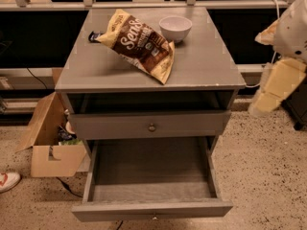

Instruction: Place brown chip bag into middle drawer

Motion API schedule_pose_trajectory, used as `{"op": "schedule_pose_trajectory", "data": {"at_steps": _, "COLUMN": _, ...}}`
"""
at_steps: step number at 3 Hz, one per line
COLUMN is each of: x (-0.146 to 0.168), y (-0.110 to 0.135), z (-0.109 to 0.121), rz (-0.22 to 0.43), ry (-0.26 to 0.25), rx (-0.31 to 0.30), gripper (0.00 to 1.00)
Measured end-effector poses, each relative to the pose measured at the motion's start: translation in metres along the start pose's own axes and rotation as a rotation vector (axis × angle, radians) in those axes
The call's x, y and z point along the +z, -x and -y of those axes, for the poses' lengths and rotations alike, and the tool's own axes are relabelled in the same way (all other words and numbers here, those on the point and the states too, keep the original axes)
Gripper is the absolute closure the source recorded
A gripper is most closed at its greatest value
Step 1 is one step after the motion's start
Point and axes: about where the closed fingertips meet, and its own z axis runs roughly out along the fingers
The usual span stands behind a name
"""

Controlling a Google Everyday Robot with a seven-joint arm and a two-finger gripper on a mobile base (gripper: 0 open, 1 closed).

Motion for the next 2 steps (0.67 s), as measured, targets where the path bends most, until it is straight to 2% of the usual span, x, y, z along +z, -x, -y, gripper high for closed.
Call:
{"op": "schedule_pose_trajectory", "data": {"at_steps": 1, "x": 0.028, "y": 0.03, "z": 0.031, "rz": 0.137, "ry": -0.02, "rx": 0.09, "gripper": 0.0}}
{"op": "schedule_pose_trajectory", "data": {"at_steps": 2, "x": 0.05, "y": 0.056, "z": 0.058, "rz": 0.242, "ry": -0.049, "rx": 0.196, "gripper": 0.0}}
